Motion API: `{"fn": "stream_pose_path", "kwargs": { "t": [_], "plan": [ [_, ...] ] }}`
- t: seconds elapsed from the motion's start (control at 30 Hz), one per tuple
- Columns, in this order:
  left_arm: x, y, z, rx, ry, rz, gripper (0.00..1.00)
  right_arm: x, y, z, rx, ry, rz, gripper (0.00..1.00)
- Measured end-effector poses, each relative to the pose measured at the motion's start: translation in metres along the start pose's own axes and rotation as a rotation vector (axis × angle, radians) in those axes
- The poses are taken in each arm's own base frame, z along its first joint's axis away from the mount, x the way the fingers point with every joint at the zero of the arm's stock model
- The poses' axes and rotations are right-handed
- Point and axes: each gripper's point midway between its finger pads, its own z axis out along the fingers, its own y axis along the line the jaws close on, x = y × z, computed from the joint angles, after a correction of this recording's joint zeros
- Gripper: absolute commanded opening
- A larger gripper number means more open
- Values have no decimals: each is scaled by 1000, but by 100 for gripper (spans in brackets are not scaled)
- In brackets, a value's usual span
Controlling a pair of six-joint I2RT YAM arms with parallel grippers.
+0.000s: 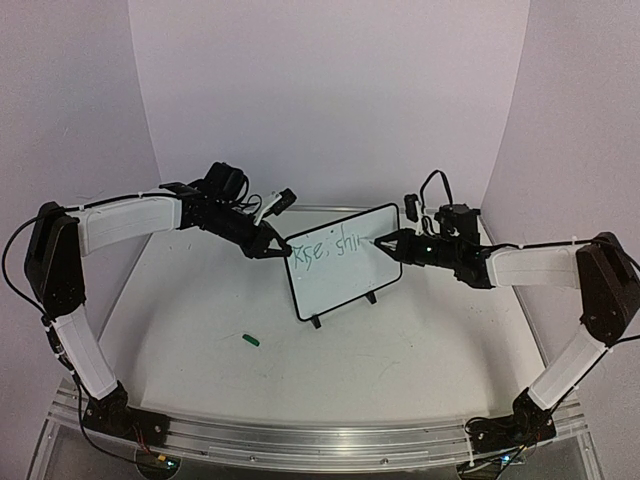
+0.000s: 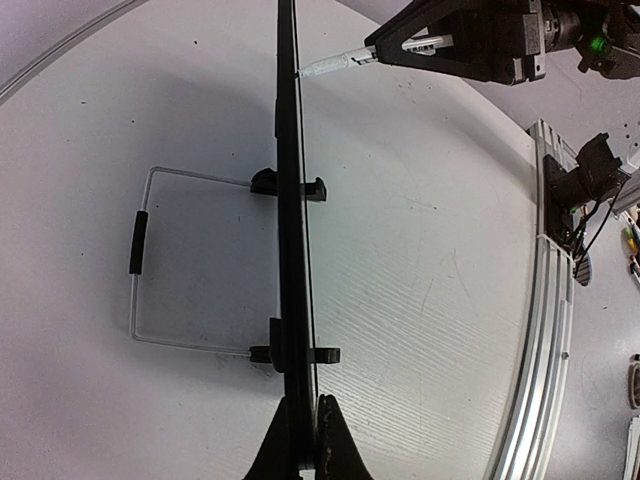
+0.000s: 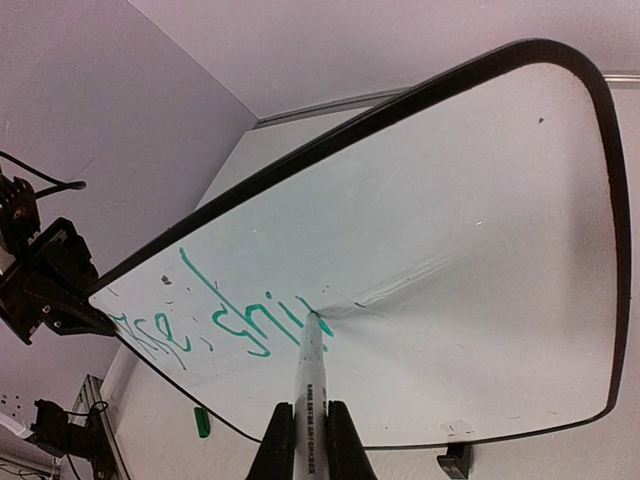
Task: Write a sentence on the whiteboard
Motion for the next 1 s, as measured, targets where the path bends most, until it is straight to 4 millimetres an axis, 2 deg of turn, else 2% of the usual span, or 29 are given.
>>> {"fn": "stream_pose_path", "kwargs": {
  "t": [0.33, 0.73, 1.0],
  "plan": [
    [0, 0, 0, 0, 0, 1, 0, -12, 3, -3, 5, -47, -11, 0],
    [0, 0, 0, -1, 1, 0, 0, -15, -1, -4, 28, -66, -8, 0],
    [0, 0, 0, -1, 1, 1, 0, -9, -6, -5, 41, -61, 0, 0]
  ]
}}
